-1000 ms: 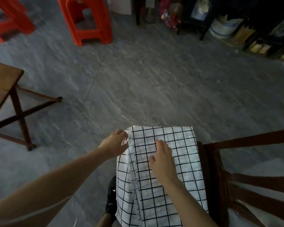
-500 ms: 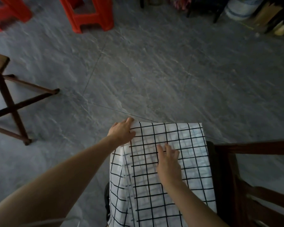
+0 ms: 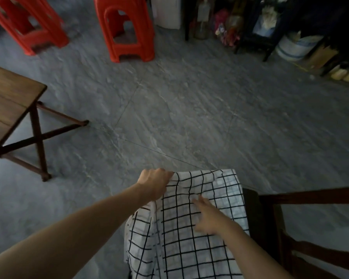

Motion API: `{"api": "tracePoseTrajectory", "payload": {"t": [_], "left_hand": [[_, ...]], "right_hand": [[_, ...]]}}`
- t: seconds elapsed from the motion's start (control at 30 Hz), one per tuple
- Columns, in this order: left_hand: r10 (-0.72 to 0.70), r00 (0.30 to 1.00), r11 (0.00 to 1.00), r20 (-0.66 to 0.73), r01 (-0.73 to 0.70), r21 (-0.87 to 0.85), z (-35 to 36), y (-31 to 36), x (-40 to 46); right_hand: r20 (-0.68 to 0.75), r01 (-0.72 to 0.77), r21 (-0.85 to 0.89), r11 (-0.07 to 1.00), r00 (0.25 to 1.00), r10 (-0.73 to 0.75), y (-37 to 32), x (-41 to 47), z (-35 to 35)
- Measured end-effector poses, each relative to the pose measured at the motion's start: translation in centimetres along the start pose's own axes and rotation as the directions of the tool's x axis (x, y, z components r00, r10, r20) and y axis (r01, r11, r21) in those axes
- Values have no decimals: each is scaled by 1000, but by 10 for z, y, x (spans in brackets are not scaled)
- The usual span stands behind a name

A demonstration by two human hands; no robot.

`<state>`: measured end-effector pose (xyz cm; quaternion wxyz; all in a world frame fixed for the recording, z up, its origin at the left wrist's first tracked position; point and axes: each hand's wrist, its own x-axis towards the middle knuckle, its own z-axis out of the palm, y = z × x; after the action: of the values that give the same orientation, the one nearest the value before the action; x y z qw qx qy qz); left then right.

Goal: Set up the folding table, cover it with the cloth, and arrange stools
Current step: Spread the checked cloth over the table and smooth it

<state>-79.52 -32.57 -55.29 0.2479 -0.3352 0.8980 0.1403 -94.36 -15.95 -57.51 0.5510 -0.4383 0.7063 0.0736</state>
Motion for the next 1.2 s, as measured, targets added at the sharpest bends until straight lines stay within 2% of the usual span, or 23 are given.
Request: {"api": "tracePoseTrajectory", "payload": {"t": [0.03, 0.07, 0.1, 0.17, 0.23, 0.27, 0.3, 0.37, 0.43, 0.57, 0.77, 1.03, 1.2], "left_hand": [[44, 999, 999, 5, -44, 21, -14, -2, -10], [80, 997, 996, 0, -80, 33, -33, -5, -22], [117, 993, 992, -11, -117, 44, -56, -9, -37], [215, 976, 973, -18, -212, 94, -103, -17, -67], [310, 951, 934, -17, -302, 189, -151, -25, -104], [339, 941, 916, -16, -326, 236, -173, -31, -124], [353, 935, 903, -27, -334, 270, -198, -38, -148], [351, 934, 897, -71, -314, 311, -246, -53, -198], [294, 942, 915, -162, -229, 331, -284, -69, -250], [106, 945, 959, -309, -15, 283, -315, -95, -347], [-76, 907, 968, -415, 168, 189, -309, -128, -460], [-304, 825, 936, -477, 353, 15, -232, -182, -626], [-440, 742, 879, -506, 472, -71, -186, -199, -707]], "right_hand": [[-74, 22, 23, 999, 997, -20, -13, -9, -3], [-225, 60, 39, 997, 973, -50, -31, -21, -8], [-403, 118, 38, 992, 910, -93, -52, -36, -16], [-662, 261, -51, 964, 713, -228, -92, -67, -37], [-744, 349, -244, 905, 531, -406, -131, -97, -64], [-722, 359, -344, 868, 489, -488, -150, -113, -79], [-671, 367, -425, 827, 486, -560, -172, -133, -96], [-524, 373, -511, 774, 579, -625, -215, -177, -124], [-406, 384, -584, 715, 624, -667, -251, -221, -140], [-330, 409, -650, 641, 608, -723, -310, -284, -132], [-282, 449, -742, 498, 465, -839, -397, -333, -98], [-105, 448, -866, 220, 267, -958, -503, -375, 27], [34, 459, -886, 64, 201, -979, -555, -399, 99]]}}
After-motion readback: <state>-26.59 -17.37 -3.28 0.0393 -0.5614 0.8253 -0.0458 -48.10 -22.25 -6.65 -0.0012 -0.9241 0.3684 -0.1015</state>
